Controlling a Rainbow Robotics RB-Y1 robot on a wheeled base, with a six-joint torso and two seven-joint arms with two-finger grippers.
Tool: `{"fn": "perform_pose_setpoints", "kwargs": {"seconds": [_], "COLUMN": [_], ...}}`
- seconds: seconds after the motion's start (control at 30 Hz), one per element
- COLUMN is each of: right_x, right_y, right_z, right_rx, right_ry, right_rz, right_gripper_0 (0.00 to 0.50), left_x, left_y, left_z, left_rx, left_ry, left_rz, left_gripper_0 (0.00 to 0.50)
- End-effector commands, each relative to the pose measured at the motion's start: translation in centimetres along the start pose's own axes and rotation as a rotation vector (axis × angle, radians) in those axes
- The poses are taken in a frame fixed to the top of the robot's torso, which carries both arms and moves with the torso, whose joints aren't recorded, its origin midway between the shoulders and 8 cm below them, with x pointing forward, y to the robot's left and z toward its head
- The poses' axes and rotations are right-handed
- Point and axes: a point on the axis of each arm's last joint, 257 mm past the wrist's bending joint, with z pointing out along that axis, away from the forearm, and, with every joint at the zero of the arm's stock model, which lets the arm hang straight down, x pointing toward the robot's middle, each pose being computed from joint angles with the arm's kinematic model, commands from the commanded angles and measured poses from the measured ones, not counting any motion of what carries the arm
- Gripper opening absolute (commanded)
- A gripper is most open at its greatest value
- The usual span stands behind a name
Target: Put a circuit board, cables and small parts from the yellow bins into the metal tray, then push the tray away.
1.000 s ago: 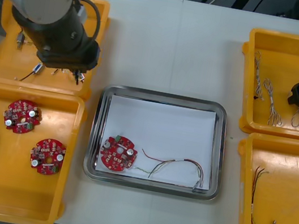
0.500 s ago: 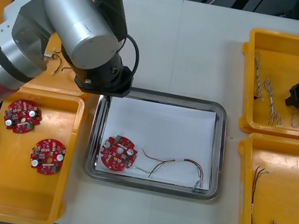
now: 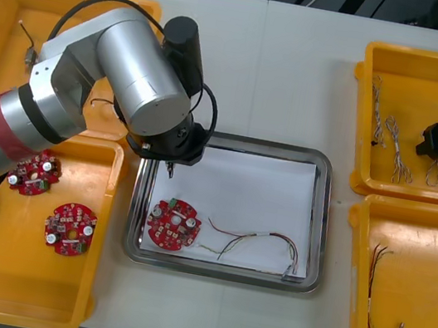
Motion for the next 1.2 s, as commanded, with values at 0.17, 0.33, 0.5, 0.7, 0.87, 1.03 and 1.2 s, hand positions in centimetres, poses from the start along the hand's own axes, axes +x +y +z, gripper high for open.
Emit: {"fn": "perform_pose_setpoints", "kwargs": {"seconds": [0.17, 0.33, 0.5, 0.7, 0.87, 1.03, 1.2], "right_x": [2.5, 2.7, 2.8, 2.6, 1.9, 1.0, 0.6], "right_y": [-1.2, -1.1, -1.3, -2.0, -3.5, -4.7, -5.3], "right_z": [1.0, 1.1, 1.1, 0.6, -0.8, -3.4, -6.7], "right_rx": [0.006, 0.005, 0.006, 0.015, 0.040, 0.057, 0.039], "right_ry": [0.022, 0.024, 0.027, 0.019, 0.006, 0.005, 0.014], "right_rz": [0.054, 0.058, 0.058, 0.055, 0.045, 0.029, 0.045], "right_gripper_0": [0.500, 0.370, 0.000, 0.000, 0.000, 0.000, 0.000], "left_x": [0.0, 0.3, 0.3, 0.4, 0.6, 0.5, -0.6], "left_y": [-1.7, -1.8, -2.6, -2.8, -2.9, -3.1, -3.2], "left_z": [2.0, 2.2, 2.1, 2.2, 2.3, 2.2, 0.6], "left_rx": [0.005, 0.010, 0.032, 0.035, 0.030, 0.032, 0.042], "left_ry": [-0.021, -0.010, -0.014, -0.011, -0.016, -0.021, -0.058], "left_rz": [-0.047, -0.050, -0.062, -0.088, -0.092, -0.102, -0.109], "left_gripper_0": [0.000, 0.000, 0.094, 0.472, 0.500, 0.500, 0.500]}}
